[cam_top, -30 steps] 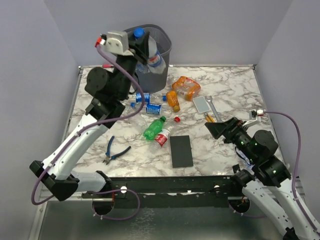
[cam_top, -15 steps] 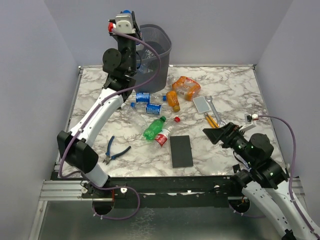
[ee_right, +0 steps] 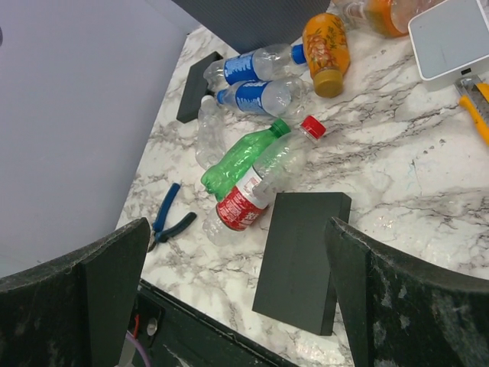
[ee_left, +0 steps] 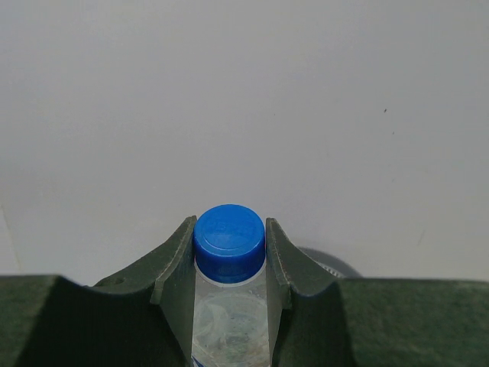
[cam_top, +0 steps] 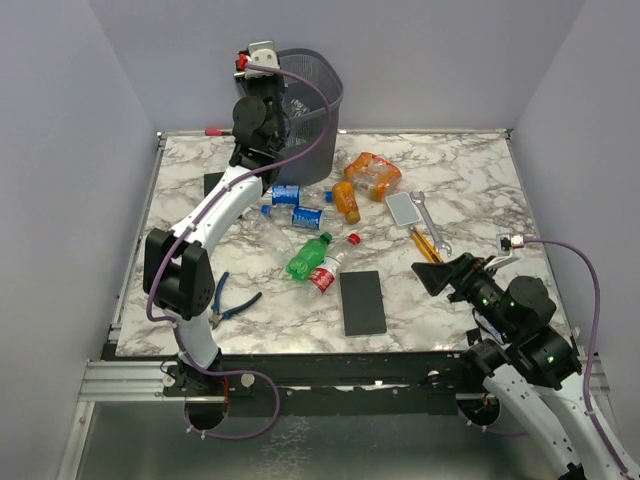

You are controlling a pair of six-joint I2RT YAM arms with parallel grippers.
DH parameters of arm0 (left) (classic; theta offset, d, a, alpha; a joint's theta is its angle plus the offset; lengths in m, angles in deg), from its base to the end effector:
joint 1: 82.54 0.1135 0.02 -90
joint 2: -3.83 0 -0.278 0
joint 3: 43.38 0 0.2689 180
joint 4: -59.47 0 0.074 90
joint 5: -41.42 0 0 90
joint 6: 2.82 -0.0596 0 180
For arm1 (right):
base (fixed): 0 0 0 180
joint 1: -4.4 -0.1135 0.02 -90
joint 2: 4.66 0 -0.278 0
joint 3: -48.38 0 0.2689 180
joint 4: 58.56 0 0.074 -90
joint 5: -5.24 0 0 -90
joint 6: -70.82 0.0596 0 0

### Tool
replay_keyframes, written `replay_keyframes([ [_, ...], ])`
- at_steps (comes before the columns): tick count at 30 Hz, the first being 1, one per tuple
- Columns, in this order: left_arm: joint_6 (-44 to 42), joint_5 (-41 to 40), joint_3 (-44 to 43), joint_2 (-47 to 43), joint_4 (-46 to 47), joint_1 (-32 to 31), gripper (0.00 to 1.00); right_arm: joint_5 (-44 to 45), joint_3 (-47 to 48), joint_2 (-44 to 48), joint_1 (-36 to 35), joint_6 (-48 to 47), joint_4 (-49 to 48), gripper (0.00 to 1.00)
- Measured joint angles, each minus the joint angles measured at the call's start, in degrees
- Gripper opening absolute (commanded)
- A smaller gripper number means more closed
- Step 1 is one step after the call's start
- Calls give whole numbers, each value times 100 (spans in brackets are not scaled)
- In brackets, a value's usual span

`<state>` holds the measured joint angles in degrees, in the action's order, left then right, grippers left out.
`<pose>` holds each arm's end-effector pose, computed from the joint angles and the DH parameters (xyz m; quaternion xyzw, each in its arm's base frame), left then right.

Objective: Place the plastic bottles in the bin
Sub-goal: Place the plastic bottle in the trash bin.

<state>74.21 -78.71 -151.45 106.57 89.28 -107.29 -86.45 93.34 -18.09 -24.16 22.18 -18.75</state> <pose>0.4227 -0.1619 0.4819 -0.0745 0.4955 0.0311 0.8648 0.0966 0.0546 0.2995 0.0747 0.7526 0.3840 0.5297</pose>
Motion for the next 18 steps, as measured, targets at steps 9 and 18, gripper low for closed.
replay_keyframes([
  [9,149,-216,214,70,-267,0,0,221,2,-2,0,-146,52,100],
  [18,275,-452,365,72,-713,0,0,308,68,-70,0,-199,157,100],
])
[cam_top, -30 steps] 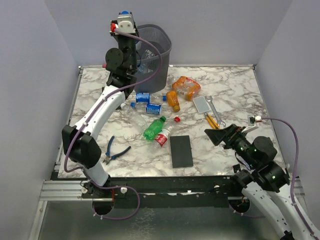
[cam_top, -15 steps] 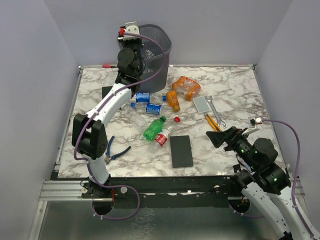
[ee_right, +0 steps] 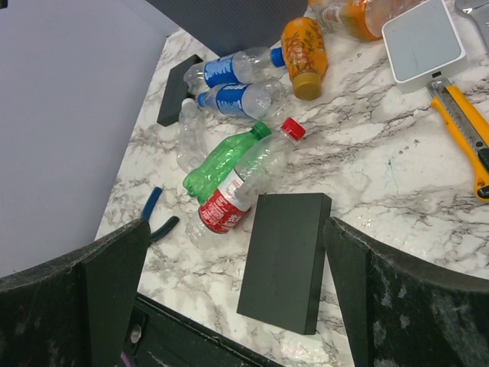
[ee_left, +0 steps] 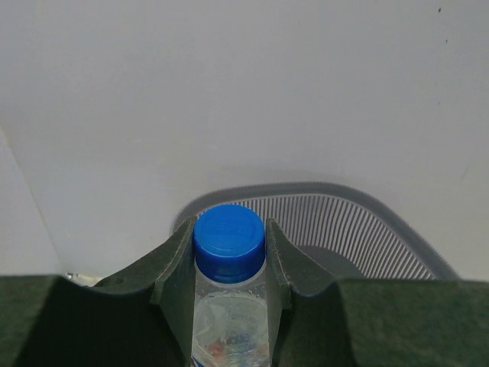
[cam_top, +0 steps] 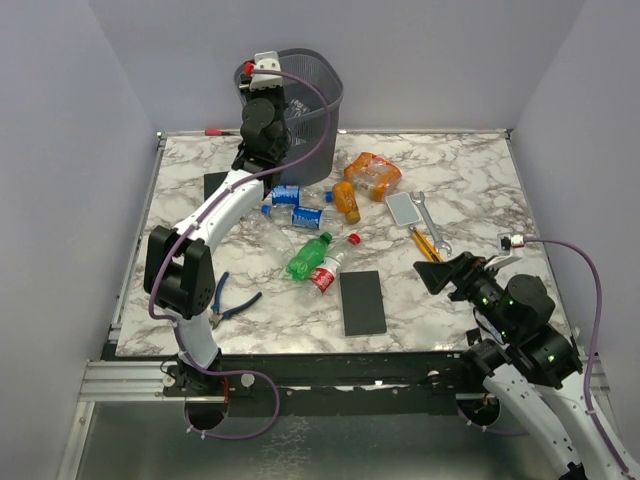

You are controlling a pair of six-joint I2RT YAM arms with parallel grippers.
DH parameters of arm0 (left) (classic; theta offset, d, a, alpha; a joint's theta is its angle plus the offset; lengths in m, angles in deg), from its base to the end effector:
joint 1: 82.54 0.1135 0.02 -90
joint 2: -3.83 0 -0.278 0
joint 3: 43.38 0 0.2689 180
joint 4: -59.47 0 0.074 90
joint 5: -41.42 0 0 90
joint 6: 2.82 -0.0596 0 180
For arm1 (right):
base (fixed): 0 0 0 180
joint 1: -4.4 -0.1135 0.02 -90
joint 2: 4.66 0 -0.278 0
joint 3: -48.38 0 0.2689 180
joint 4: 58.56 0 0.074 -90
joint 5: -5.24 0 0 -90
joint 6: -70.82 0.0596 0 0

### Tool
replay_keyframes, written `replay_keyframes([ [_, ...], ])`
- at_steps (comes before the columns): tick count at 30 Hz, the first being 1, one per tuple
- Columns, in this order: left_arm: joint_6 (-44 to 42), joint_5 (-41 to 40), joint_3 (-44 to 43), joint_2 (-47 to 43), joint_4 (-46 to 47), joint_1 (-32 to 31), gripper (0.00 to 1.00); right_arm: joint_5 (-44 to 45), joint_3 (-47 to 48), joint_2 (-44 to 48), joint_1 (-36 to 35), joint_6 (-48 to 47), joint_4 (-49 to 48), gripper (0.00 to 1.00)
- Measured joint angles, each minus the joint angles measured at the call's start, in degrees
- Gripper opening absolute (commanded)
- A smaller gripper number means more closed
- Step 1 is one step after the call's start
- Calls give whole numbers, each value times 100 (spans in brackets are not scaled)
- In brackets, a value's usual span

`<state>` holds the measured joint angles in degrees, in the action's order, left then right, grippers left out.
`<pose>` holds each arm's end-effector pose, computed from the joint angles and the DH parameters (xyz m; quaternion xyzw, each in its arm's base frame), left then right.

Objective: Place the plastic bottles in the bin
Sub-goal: Place the plastic bottle in the trash bin.

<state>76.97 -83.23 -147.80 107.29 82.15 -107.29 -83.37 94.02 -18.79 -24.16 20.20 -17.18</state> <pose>0.4376 -0.1644 0.4377 -0.0808 0.5732 0.0606 0.8132 0.0984 0.0519 0.2990 0.0799 0.7611 0.3519 0.5390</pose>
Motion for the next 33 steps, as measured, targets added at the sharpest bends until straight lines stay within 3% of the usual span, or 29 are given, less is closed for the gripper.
replay_keyframes([
  [7,553,225,-13,17,-590,0,0,61,92,-59,0,-2,81,100],
  [18,1303,1447,-662,372,-1515,22,1,96,192,-125,0,-2,144,100],
  [19,1318,1493,-662,393,-1569,26,10,107,201,-125,0,-2,151,100],
  [22,1351,1641,-673,479,-1805,44,56,140,260,-125,0,-7,170,100],
  [24,1353,1729,-678,531,-1926,52,74,164,308,-125,0,-28,170,100],
  [29,1467,1875,-807,586,-2245,52,98,227,391,-125,0,-50,203,100],
  [33,1475,1878,-1196,586,-2299,52,99,260,450,-138,0,-66,258,100],
])
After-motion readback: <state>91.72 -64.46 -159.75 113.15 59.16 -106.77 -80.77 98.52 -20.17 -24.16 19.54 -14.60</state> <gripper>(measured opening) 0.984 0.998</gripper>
